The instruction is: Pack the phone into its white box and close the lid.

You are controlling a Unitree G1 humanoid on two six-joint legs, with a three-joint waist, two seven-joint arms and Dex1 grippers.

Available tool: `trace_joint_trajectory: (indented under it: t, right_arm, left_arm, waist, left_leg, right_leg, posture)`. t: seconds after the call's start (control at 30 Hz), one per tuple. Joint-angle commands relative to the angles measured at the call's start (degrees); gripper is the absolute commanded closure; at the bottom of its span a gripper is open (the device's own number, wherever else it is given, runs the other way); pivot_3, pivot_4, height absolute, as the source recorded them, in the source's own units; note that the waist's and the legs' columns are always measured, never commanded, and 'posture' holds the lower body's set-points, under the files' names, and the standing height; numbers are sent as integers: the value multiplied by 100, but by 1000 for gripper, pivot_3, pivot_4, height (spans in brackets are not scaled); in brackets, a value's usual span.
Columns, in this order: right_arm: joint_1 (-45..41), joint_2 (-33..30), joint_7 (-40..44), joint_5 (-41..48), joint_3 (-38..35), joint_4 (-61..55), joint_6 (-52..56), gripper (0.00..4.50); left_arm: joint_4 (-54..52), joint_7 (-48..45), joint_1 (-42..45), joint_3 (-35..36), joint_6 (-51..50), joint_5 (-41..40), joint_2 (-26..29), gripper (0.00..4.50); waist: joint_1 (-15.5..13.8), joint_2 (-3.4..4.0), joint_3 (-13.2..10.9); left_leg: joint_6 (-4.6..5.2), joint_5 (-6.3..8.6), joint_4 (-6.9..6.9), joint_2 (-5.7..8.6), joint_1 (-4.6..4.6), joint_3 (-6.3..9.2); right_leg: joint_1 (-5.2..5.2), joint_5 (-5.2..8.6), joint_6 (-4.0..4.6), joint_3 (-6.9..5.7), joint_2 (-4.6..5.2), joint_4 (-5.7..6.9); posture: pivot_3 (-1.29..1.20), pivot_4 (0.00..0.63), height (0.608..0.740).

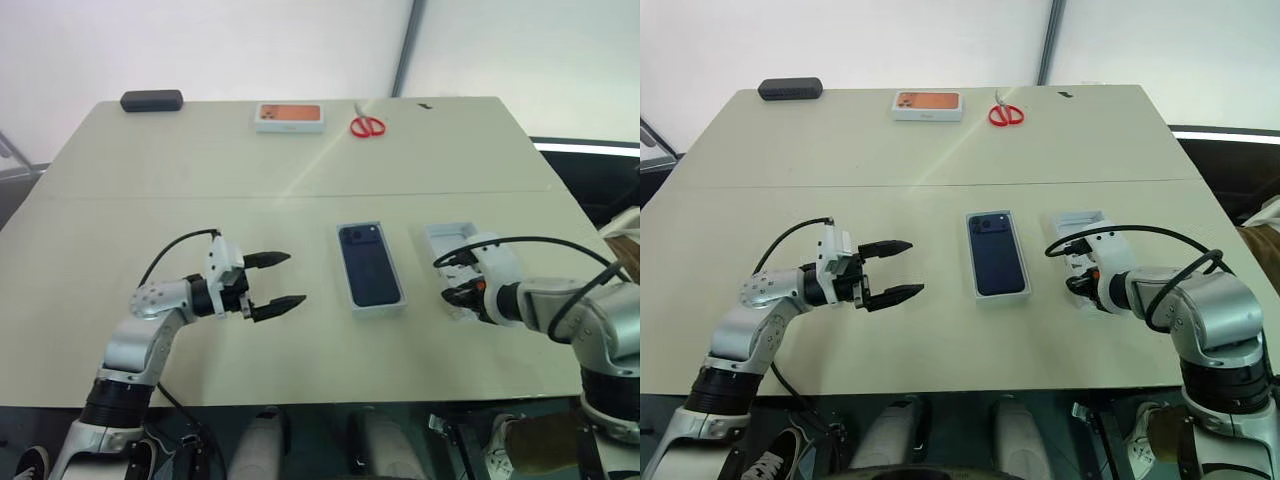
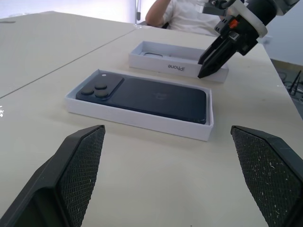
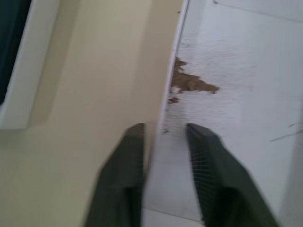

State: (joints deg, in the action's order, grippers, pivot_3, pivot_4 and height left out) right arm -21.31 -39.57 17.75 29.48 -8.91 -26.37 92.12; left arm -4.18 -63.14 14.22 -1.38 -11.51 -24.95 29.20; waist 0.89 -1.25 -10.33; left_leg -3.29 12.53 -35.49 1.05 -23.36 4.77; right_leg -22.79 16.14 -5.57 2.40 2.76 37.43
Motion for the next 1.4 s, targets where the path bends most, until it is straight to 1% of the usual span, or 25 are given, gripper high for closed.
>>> trace_joint_trajectory:
  t: [0.03,0.17,0.2,0.37,0.43,0.53,0.6,0.67,0.73,0.87,1.03,1.13,1.23,1.27,1.33,1.4]
  right_arm:
    - [33,156,-168,-108,-138,4,38,4459]
    - [-271,539,-563,-485,-486,343,-36,4459]
    - [-389,720,-623,-527,-633,373,-57,4459]
    - [-947,1477,-443,-285,-1016,219,-128,4459]
    - [-1361,1945,-366,-143,-1523,359,-144,4459]
    - [-1799,2129,-38,167,-1778,454,-355,4459]
    - [-2230,2515,75,449,-2381,631,-103,4459]
    - [-2477,2927,119,971,-2938,816,33,4459]
    - [-2374,3231,97,1623,-3179,834,38,4459]
    - [-1640,3334,-41,2528,-2853,645,38,4459]
    - [-1308,3586,-545,3547,-2821,733,38,4459]
    - [-1256,3871,-1011,4414,-2878,826,38,4459]
    - [-978,3912,-1553,5370,-2478,817,-125,4459]
    - [-834,3884,-1883,5688,-2337,924,-323,4459]
    - [-588,3658,-2495,6416,-1942,1088,-835,4459]
    - [-370,3364,-2873,7029,-1465,1114,-1242,4459]
  left_arm:
    - [-244,61,-16,31,92,-5,35,0]
    - [-232,107,-17,50,73,4,55,0]
    - [-229,118,-10,59,70,2,61,0]
    - [-152,185,74,130,61,-8,84,0]
    - [-59,246,145,179,29,-8,90,0]
    - [32,329,244,274,-70,-99,74,0]
    - [89,420,301,342,-99,-135,39,0]
    - [121,512,336,388,-125,-152,7,0]
    - [127,576,359,386,-140,-146,-18,0]
    - [149,741,465,321,-183,-109,-136,0]
    - [24,920,559,344,-332,-207,-288,0]
    - [-13,945,517,346,-348,-188,-297,0]
    - [-58,1006,476,366,-355,-199,-308,0]
    - [-94,1040,462,374,-341,-197,-319,0]
    - [-130,1084,457,385,-346,-214,-330,0]
    - [-153,1097,454,382,-361,-233,-316,0]
  waist:
    - [-4,0,0]
    - [27,-4,3]
    - [26,-2,2]
    - [24,2,-1]
    - [31,9,-5]
    - [6,17,-10]
    - [9,16,-10]
    - [12,16,-9]
    - [11,17,-9]
    - [-5,18,-10]
    - [59,21,-11]
    - [127,22,-11]
    - [166,22,-11]
    - [169,22,-11]
    - [166,22,-11]
    - [166,23,-12]
  left_leg:
    - [0,0,0,0,0,0]
    - [0,0,-1,-2,3,-1]
    - [0,0,-1,-2,5,-3]
    - [0,0,3,-2,-2,-5]
    - [0,0,8,-2,-1,-4]
    - [0,0,7,-2,-1,-3]
    - [0,0,7,0,-2,-2]
    - [0,0,8,0,-2,-2]
    - [0,0,12,-2,-1,0]
    - [1,0,20,-8,-3,3]
    - [1,0,13,-2,-1,-6]
    - [1,-1,14,-8,2,-3]
    - [1,-1,16,-21,-1,-5]
    - [1,-1,17,-22,-1,-5]
    - [1,-1,16,-22,-2,-6]
    - [2,-1,13,-20,-3,-9]
  right_leg:
    - [1,0,0,0,1,-1]
    - [3,0,0,1,-3,-2]
    - [3,0,1,2,-4,-2]
    - [-8,-1,0,5,-4,-1]
    - [-10,-1,0,5,-5,1]
    - [-13,-1,0,4,-6,7]
    - [-11,-1,0,2,-3,6]
    - [-12,-1,-1,3,-2,6]
    - [-13,-1,0,1,-3,7]
    - [-14,-1,0,-1,3,7]
    - [-19,-2,-1,10,4,14]
    - [-19,-1,0,8,-10,20]
    - [-28,-1,1,9,-11,29]
    - [-28,-1,1,9,-10,29]
    - [-28,-1,1,12,-9,29]
    - [-28,-1,1,15,-7,29]
  posture:
    - [0,150,740]
    - [0,150,740]
    - [0,150,740]
    - [0,150,740]
    - [0,150,740]
    - [0,150,740]
    - [0,150,740]
    - [0,150,740]
    - [0,150,740]
    - [0,150,740]
    - [0,150,740]
    - [0,150,740]
    - [0,150,740]
    - [0,150,740]
    - [0,150,740]
    - [0,150,740]
